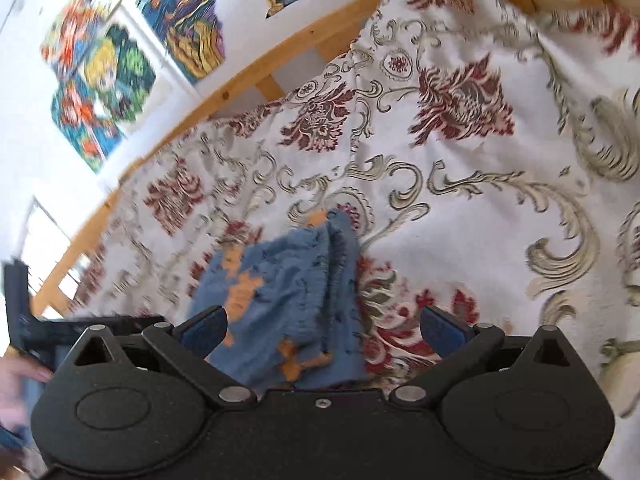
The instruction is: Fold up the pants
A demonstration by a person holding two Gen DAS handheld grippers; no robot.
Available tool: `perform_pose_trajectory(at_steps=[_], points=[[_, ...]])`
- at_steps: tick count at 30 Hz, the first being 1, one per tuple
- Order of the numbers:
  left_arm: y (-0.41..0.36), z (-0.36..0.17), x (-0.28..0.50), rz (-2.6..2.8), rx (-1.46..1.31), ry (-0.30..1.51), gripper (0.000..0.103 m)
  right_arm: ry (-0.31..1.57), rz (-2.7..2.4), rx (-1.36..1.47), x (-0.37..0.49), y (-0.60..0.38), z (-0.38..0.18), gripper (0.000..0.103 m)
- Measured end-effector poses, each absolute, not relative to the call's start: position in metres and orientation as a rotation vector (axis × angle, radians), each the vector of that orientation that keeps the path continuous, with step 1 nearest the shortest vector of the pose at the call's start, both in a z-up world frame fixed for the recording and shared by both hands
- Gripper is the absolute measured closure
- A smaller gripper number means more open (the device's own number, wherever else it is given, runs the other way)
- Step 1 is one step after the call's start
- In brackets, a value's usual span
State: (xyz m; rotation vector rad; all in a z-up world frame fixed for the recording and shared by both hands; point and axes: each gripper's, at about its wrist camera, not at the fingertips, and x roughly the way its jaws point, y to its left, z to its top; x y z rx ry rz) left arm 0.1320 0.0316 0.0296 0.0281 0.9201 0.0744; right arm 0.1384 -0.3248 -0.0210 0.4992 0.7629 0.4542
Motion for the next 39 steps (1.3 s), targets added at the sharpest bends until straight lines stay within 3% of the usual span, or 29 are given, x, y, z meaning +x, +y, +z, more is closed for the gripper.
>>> perform_pose_trajectory(at_steps=[10, 16, 24, 31, 34, 39], points=[[0.025, 0.024, 0.168, -0.060, 0.112, 0.958, 0.000, 0.832, 0.648, 0.390, 0.206, -0.331, -0.025, 0.001], [0.029, 0.015, 0.177, -0.171, 0.064, 0.924, 0.000, 0.844, 0.794, 0.483, 0.241, -0.338, -0.044, 0.001], [0.046, -0.001, 0.184, -0.365, -0.059, 0.907, 0.001, 0.893, 0.914, 0.474, 0.276, -0.332, -0.050, 0.015], [0.062, -0.013, 0.188, -0.436, -0.181, 0.932, 0.012, 0.936, 0.954, 0.473, 0.280, -0.326, -0.059, 0.020], [0.064, -0.015, 0.188, -0.430, -0.181, 0.938, 0.012, 0.947, 0.944, 0.505, 0.274, -0.325, -0.065, 0.030], [0.056, -0.020, 0.188, -0.347, -0.128, 0.985, 0.015, 0.930, 0.889, 0.516, 0.259, -0.320, -0.066, 0.060]])
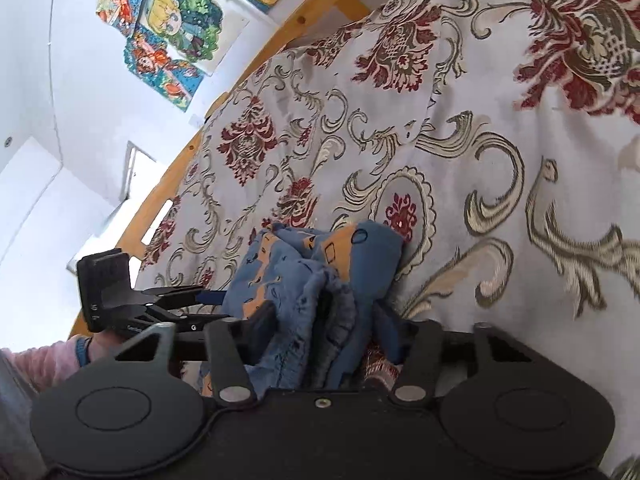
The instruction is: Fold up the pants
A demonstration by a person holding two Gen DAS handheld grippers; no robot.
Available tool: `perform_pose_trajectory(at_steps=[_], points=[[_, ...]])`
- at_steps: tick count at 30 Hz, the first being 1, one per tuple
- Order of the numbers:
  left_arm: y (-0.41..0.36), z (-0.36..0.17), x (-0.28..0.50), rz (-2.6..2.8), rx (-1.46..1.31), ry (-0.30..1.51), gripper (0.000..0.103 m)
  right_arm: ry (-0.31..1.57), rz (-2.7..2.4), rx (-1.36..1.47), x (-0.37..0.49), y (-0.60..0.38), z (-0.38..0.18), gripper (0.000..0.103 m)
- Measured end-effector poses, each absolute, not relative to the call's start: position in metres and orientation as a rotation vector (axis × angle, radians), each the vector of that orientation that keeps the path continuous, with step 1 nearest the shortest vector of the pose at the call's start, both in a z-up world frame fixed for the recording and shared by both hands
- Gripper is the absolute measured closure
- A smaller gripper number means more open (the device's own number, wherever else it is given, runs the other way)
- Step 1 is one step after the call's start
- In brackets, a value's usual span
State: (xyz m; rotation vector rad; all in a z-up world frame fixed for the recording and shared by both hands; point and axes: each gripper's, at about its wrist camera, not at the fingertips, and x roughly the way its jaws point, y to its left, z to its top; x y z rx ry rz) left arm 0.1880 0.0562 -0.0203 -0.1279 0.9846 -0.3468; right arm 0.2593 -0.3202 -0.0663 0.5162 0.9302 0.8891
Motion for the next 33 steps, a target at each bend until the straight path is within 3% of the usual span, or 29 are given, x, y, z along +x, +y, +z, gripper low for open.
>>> perform_pose_trajectory(at_steps=[5, 9, 16, 23, 29, 33], points=[[0.050, -0.019, 0.186, -0.331, -0.124, 0.990, 0.025, 0.926, 0.885, 0.548, 0.250, -0.316, -0.066, 0.065], [0.045, -0.015, 0.186, -0.372, -0.139, 1.004, 0.051, 0.931, 0.846, 0.567, 0.250, -0.316, -0.067, 0.065], [0.045, -0.015, 0.187, -0.364, -0.164, 1.016, 0.075, 0.923, 0.787, 0.591, 0.243, -0.314, -0.069, 0.071], [0.056, -0.021, 0.185, -0.344, -0.251, 1.021, 0.082, 0.873, 0.691, 0.592, 0.223, -0.307, -0.066, 0.073], [0.058, -0.022, 0.182, -0.338, -0.273, 1.012, 0.083, 0.862, 0.718, 0.616, 0.215, -0.311, -0.070, 0.052], [0.064, -0.022, 0.179, -0.334, -0.298, 1.016, 0.084, 0.870, 0.748, 0.638, 0.216, -0.317, -0.076, 0.052]])
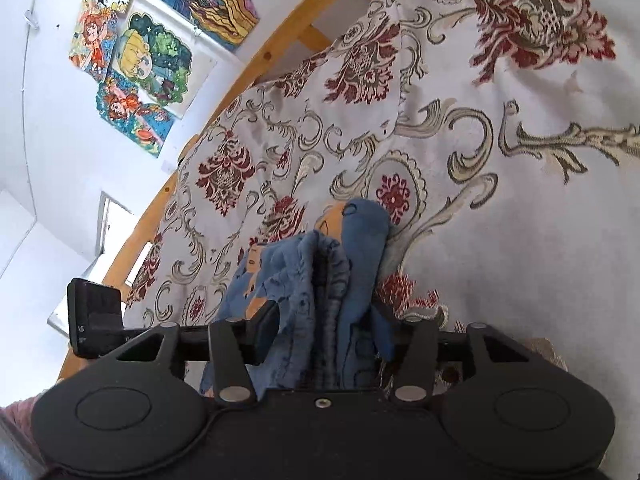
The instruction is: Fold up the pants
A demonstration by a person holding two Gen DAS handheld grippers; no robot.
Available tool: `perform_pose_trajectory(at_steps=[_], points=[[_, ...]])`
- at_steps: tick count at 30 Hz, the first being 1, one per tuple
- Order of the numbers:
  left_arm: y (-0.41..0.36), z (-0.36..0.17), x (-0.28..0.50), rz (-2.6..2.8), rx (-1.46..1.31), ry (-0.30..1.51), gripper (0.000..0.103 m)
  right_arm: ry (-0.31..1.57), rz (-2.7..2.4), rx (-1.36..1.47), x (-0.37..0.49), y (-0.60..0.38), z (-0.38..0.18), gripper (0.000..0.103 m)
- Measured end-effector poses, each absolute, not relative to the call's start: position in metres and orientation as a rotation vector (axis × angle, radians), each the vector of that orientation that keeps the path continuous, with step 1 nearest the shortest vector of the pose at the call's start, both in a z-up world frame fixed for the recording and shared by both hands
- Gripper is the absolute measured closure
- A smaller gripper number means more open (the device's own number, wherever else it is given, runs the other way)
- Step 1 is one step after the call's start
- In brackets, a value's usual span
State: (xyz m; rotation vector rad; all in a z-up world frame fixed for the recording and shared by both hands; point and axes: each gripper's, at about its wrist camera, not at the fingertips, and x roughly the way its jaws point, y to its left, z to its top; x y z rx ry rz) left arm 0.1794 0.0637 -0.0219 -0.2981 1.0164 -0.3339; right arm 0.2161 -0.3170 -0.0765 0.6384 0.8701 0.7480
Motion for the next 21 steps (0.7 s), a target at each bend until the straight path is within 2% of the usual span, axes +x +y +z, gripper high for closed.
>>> perform_pose_trajectory(at_steps=[1, 3, 8, 21], points=[[0.065, -0.022, 0.179, -0.333, -0.302, 1.017, 0.084, 0.873, 0.752, 0.662, 0.218, -0.320, -0.080, 0.053], [0.068, -0.023, 0.177, -0.330, -0.314, 1.019, 0.084, 0.878, 0.747, 0.670, 0.221, -0.323, -0.084, 0.065], [0.076, -0.030, 0.175, -0.336, -0.377, 1.018, 0.084, 0.862, 0.738, 0.630, 0.217, -0.317, -0.081, 0.073], [0.062, -0.021, 0.168, -0.281, -0.301, 0.989, 0.085, 0.831, 0.682, 0.497, 0.207, -0.301, -0.066, 0.076]])
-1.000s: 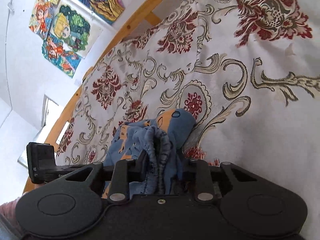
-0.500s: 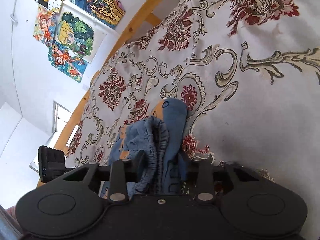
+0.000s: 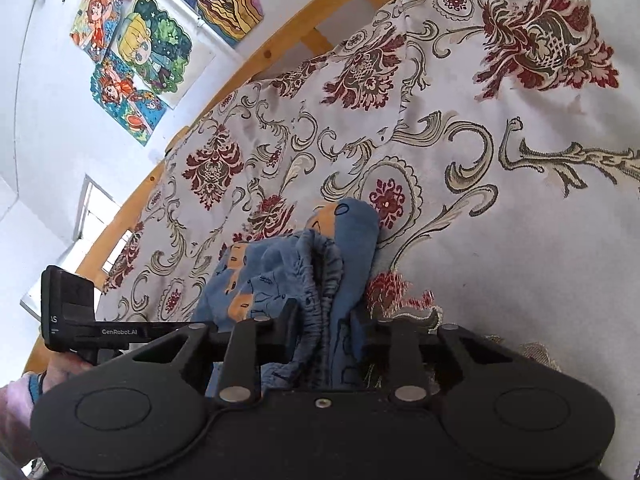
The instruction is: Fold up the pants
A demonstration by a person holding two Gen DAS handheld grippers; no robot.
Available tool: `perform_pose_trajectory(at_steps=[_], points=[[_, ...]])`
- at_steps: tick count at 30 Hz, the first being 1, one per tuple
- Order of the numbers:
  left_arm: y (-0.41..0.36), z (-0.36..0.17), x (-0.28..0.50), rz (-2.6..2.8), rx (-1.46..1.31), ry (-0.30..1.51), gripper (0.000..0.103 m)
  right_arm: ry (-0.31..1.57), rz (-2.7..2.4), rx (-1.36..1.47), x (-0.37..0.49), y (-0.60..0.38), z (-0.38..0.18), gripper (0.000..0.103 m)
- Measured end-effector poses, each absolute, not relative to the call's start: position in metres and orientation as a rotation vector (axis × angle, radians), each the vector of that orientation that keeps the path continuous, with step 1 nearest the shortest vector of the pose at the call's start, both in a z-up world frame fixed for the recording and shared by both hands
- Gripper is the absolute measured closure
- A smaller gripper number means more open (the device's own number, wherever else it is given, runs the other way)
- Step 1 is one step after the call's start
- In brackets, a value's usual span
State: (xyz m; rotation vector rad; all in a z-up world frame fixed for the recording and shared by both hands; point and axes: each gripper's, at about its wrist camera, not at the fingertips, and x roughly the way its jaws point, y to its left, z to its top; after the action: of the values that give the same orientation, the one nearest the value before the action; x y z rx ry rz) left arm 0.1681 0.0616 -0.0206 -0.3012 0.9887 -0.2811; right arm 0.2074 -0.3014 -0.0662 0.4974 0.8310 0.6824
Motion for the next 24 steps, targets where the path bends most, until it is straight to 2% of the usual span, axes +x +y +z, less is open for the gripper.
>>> perform_pose_trajectory(at_steps=[24], points=[[0.045, -0.010, 0.163, -0.216, -0.215, 0.982, 0.088, 0.780, 0.668, 0.361, 0.198, -0.291, -0.049, 0.077]])
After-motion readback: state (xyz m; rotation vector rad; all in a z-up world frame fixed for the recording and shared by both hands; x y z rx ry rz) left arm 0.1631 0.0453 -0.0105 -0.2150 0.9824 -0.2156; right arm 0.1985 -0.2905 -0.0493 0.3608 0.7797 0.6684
